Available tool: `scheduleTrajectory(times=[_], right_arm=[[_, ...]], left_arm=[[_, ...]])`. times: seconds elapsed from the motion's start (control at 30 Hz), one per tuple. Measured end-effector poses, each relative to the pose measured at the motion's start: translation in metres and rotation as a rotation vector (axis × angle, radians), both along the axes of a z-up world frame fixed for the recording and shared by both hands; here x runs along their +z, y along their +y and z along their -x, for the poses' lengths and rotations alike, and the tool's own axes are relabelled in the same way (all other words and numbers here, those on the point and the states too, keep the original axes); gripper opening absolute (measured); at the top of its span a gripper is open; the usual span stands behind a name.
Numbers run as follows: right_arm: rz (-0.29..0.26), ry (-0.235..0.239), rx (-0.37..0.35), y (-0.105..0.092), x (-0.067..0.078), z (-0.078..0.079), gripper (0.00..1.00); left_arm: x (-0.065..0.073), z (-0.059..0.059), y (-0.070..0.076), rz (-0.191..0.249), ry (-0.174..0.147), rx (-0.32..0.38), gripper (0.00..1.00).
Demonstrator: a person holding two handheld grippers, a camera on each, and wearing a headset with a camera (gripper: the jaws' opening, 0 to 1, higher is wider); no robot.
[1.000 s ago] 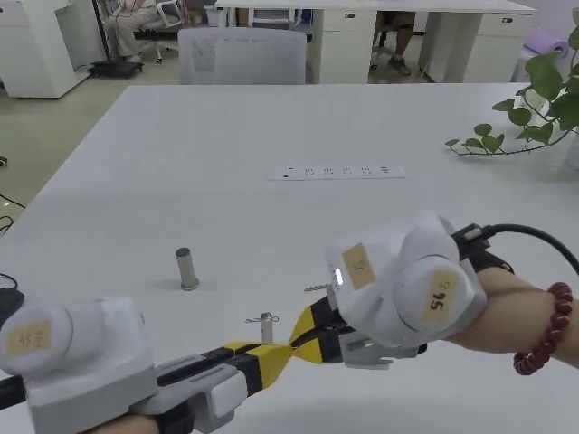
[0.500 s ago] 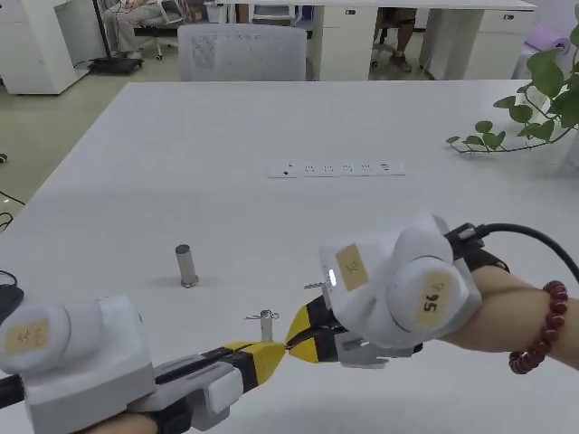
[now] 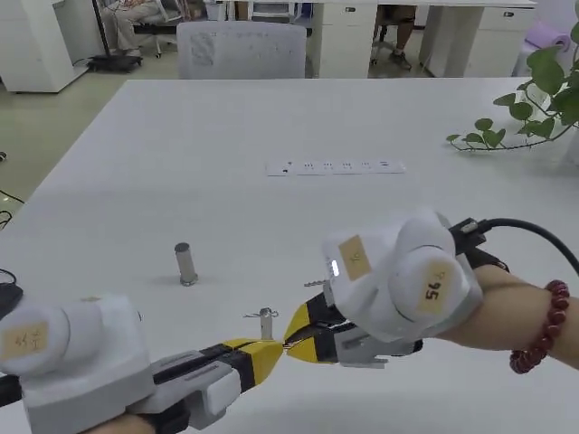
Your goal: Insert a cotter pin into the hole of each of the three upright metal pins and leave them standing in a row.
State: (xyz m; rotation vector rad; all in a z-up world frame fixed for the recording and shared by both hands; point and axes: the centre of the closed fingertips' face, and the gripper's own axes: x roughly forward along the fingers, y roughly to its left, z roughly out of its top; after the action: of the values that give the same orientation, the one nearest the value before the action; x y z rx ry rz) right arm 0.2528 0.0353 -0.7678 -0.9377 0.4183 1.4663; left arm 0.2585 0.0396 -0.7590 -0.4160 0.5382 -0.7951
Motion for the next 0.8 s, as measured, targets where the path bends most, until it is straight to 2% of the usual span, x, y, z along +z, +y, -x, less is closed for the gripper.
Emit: scheduleTrajectory(times=[0.13, 0.2, 0.3, 0.43, 0.5, 0.6, 0.73, 0.8], right_arm=[[-0.043, 0.076, -0.031, -0.001, 0.003, 0.003, 0.09], [-0.052, 0.101, -0.04, -0.003, 0.003, 0.003, 0.1], [-0.063, 0.151, -0.063, -0.007, 0.002, 0.004, 0.11], [-0.086, 0.243, -0.103, -0.011, 0.003, 0.005, 0.15], [-0.114, 0.303, -0.128, -0.011, 0.005, 0.006, 0.16], [-0.128, 0.396, -0.147, -0.016, 0.005, 0.01, 0.17], [-0.152, 0.447, -0.142, -0.02, 0.005, 0.012, 0.18], [-0.184, 0.503, -0.148, -0.02, 0.008, 0.014, 0.18]], left_arm=[[0.0, 0.001, 0.001, -0.034, -0.032, -0.024, 0.0], [-0.001, 0.003, 0.001, -0.057, -0.046, -0.045, 0.0], [-0.002, 0.006, 0.0, -0.07, -0.06, -0.066, 0.0], [-0.001, 0.01, -0.002, -0.088, -0.083, -0.106, 0.0], [-0.002, 0.012, -0.003, -0.109, -0.102, -0.13, 0.0], [-0.002, 0.015, -0.005, -0.128, -0.122, -0.161, 0.0], [0.001, 0.019, -0.009, -0.141, -0.157, -0.212, 0.0], [0.002, 0.021, -0.011, -0.143, -0.168, -0.237, 0.0]])
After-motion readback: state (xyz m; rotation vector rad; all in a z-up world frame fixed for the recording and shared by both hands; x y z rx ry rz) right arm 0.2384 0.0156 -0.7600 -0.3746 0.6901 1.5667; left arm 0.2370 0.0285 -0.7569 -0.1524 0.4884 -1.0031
